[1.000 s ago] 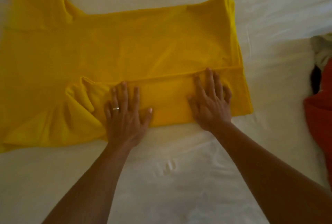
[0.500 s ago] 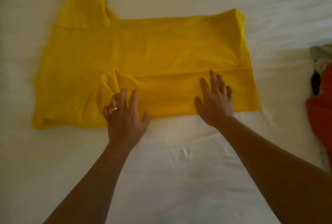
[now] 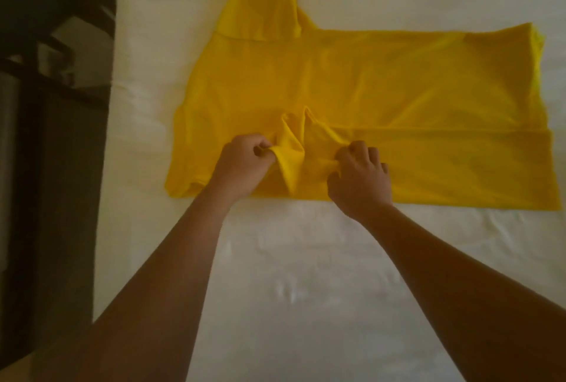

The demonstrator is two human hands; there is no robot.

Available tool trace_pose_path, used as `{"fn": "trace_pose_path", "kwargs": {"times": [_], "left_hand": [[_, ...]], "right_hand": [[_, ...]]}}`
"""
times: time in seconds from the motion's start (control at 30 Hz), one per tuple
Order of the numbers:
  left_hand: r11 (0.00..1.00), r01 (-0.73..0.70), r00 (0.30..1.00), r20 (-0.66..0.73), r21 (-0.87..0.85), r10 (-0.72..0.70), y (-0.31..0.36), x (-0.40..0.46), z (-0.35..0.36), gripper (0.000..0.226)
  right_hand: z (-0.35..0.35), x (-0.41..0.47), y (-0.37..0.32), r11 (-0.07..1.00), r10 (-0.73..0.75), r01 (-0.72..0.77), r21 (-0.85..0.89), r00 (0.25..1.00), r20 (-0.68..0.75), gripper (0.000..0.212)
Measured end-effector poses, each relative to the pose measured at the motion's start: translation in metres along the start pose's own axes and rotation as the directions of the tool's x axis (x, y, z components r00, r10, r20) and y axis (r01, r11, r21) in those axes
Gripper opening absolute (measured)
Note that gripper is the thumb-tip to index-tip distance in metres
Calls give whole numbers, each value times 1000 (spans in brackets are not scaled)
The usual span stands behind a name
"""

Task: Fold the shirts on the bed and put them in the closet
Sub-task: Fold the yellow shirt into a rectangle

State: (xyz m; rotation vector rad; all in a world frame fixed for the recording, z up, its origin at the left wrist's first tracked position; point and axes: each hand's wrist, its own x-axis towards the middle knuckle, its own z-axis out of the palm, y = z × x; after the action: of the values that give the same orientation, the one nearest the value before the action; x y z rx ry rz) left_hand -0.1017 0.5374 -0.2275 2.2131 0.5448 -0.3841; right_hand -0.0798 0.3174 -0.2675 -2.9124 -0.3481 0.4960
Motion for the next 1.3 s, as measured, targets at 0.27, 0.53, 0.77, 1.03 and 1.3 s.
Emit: {"fn": "trace_pose_path", "kwargs": {"times": [0.27, 0.53, 0.77, 1.03, 1.3], "left_hand": [[847, 91, 780, -491, -524, -388, 8, 75, -81, 27], [941, 323, 866, -431, 97, -253, -66, 9, -40, 42], [924, 339, 859, -458, 178, -227, -83, 1, -22, 27], [940, 322, 825, -519, 109, -223, -89, -13, -26, 36], [937, 338, 850, -458, 92, -261, -116, -61, -33, 53]], "right_hand": [[-20, 43, -28, 994, 109, -108, -21, 993, 39, 33], [-20, 89, -81, 961, -275, 276, -13, 948, -159, 51], [-36, 151, -88, 932, 176, -101, 348, 966, -189, 28], [-3, 108, -112, 890, -69, 219, 399, 931, -357, 22], [-2, 113, -121, 944, -326, 330, 11, 938, -118, 42]]}}
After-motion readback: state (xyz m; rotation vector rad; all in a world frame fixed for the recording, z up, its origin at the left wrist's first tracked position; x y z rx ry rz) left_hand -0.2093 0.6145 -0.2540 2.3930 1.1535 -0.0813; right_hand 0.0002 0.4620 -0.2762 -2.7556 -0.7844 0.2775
